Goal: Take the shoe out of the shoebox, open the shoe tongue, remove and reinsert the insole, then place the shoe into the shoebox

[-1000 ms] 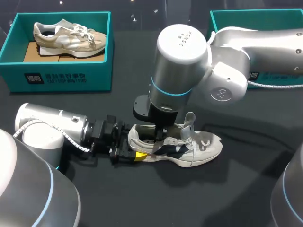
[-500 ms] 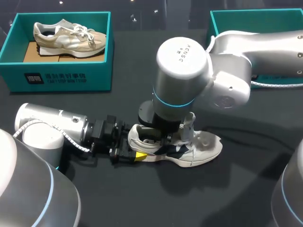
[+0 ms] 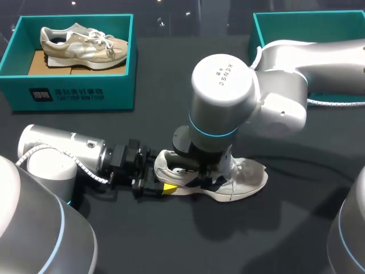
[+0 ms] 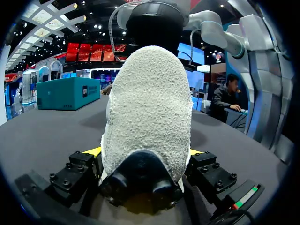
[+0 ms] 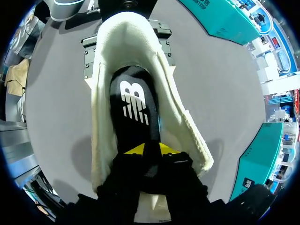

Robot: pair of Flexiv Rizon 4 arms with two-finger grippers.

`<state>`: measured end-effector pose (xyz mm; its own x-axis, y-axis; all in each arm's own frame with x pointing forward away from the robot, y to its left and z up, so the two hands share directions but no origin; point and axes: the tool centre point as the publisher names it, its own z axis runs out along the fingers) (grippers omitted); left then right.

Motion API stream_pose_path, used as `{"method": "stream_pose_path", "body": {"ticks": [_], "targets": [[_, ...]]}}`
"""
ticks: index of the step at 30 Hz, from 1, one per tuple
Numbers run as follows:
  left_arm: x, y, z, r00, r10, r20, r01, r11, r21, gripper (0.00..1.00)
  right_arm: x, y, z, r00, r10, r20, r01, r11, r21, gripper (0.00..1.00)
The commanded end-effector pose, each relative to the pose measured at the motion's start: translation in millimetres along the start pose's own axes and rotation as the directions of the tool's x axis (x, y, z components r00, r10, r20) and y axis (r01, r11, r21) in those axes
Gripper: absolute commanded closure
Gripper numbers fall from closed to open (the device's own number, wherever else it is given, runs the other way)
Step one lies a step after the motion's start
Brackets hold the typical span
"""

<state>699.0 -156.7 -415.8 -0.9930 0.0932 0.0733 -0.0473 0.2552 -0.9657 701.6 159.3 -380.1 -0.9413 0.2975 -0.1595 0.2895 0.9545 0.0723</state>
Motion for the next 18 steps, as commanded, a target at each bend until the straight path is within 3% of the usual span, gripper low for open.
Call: {"method": "stream_pose_path", "body": {"ticks": [1, 13, 18], "targets": [[-2.6, 1.9, 0.3, 1.000, 0.000, 0.000, 0.000, 1.000, -0.001, 1.00, -1.9, -2.9, 3.4, 1.000, 0.007, -0.002, -0.007, 1.000, -0.006, 0.75], [-2.6, 1.9, 0.3, 1.000, 0.000, 0.000, 0.000, 1.000, -0.001, 1.00, -4.5, 8.7, 15.8, 0.997, -0.038, -0.067, 0.034, 0.997, -0.064, 0.76], [-2.6, 1.9, 0.3, 1.000, 0.000, 0.000, 0.000, 1.000, -0.001, 1.00, -2.3, 6.7, 22.9, 0.995, -0.033, -0.094, 0.026, 0.997, -0.076, 0.71]]}}
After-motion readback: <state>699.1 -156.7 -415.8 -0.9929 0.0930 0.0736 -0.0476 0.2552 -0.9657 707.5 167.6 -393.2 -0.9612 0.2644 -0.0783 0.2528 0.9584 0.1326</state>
